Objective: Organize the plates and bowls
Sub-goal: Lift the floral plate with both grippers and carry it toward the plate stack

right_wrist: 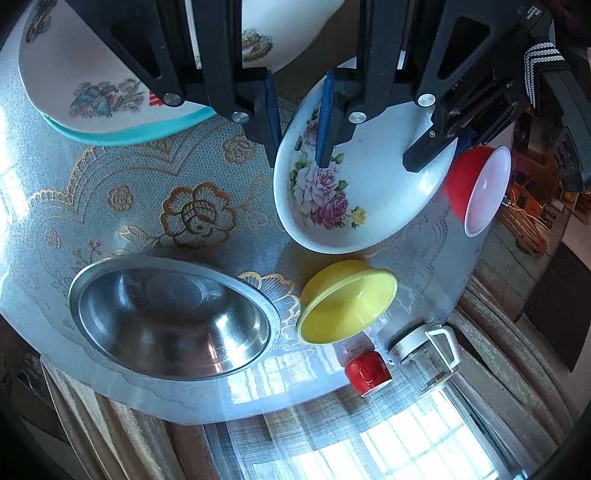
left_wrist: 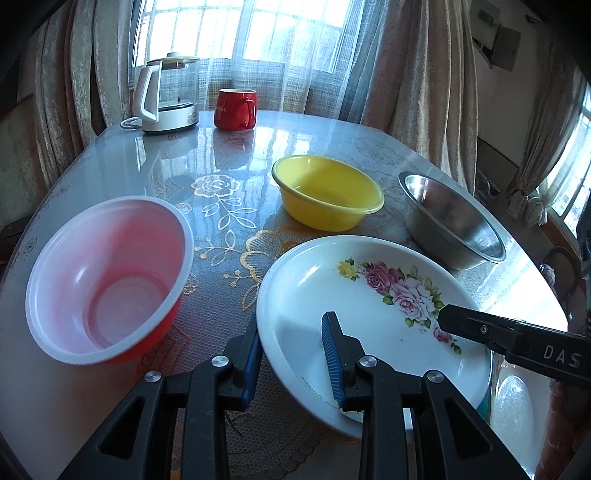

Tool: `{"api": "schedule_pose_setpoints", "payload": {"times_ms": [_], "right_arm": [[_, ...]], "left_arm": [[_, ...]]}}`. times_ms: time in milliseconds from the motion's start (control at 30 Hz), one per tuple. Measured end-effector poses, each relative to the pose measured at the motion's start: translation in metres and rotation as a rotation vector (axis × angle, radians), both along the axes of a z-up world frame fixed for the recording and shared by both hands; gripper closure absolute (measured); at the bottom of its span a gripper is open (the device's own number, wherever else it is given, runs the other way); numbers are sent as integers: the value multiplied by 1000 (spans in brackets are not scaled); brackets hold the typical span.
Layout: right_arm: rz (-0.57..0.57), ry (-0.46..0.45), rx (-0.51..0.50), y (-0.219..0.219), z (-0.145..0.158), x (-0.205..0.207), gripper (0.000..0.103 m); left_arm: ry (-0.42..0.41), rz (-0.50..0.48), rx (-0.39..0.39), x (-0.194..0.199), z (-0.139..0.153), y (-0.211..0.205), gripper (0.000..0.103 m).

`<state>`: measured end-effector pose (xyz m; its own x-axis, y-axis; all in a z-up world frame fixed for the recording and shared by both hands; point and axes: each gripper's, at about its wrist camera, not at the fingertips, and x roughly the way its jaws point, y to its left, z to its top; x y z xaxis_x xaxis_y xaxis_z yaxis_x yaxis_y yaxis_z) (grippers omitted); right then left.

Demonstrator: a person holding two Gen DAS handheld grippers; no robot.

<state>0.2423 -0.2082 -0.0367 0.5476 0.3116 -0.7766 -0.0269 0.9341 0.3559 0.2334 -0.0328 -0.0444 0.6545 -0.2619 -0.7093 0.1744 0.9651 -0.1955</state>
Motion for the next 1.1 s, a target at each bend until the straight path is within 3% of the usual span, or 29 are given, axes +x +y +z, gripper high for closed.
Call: {"api": "schedule_pose_setpoints", "payload": {"times_ms": [1100], "right_arm": [[-73,-132,42,-22,33,-68,84]], "left_arm": [[-117,-81,-84,-24,23,-11,72]]}}
